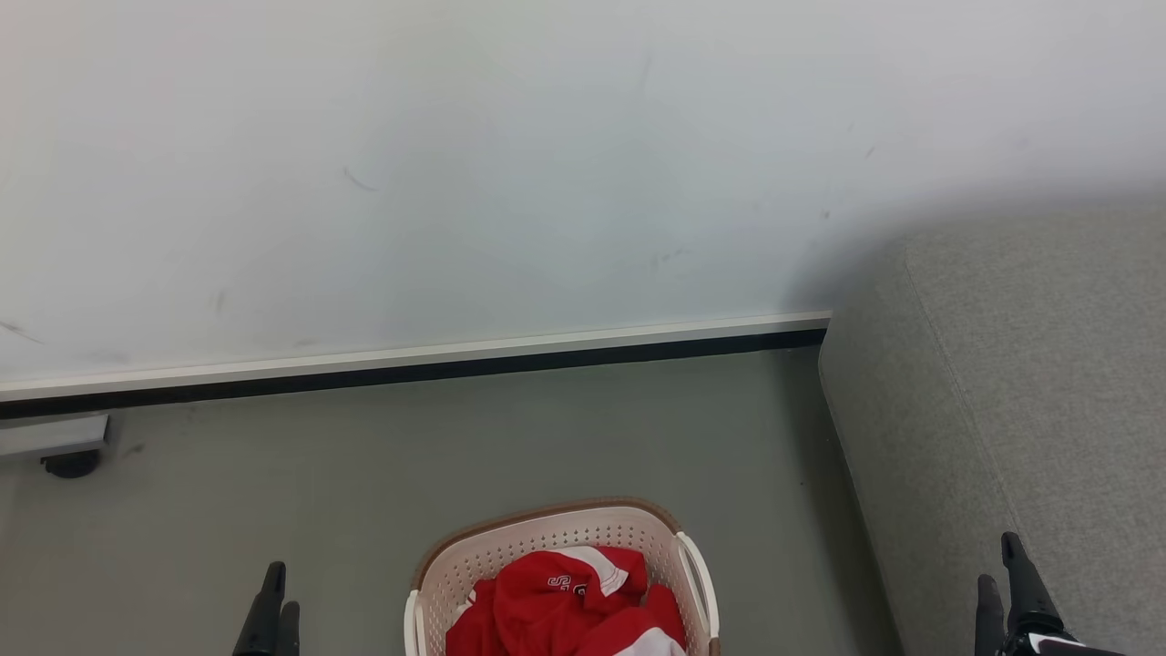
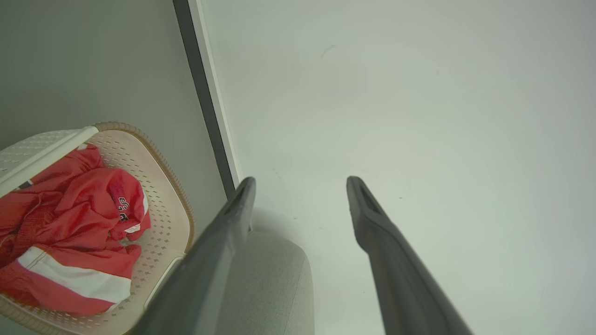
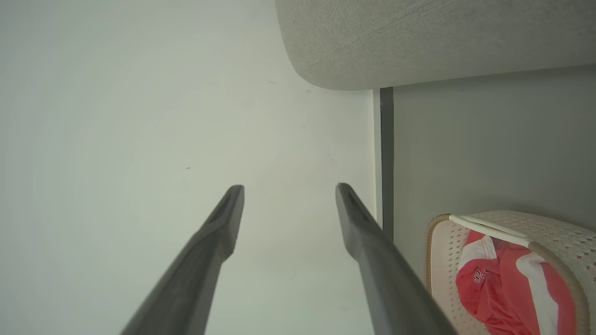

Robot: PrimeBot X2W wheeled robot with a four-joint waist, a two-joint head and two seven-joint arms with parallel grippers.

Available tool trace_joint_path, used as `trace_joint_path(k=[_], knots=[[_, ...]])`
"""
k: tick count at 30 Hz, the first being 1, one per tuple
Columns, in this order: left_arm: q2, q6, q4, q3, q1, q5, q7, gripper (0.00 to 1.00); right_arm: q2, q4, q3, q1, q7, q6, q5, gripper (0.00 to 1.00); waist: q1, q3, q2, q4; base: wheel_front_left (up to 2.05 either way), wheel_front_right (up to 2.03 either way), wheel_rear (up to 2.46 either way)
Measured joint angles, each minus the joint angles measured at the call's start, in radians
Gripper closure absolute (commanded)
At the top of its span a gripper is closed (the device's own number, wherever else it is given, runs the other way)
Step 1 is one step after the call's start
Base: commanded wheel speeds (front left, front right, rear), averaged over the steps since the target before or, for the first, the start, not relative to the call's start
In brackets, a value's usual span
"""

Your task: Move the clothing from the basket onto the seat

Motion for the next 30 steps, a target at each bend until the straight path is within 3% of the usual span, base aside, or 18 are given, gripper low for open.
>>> trace_joint_path(k=[14,30], knots=[[0.001,0.021,-0.03,-0.013,0.03,0.171,-0.069,0.0,0.0,0.0,0.03,0.015,-0.049,0.0,-0.141,0.0,-0.0001,-0.016,-0.0001,0.003,0.0,0.0,0.0],[0.002,0.066,-0.049,-0.037,0.057,0.485,-0.141,0.0,-0.001,0.005,0.047,0.015,-0.095,0.0,-0.461,0.0,0.0,-0.027,-0.0001,0.007,0.0,0.0,0.0]])
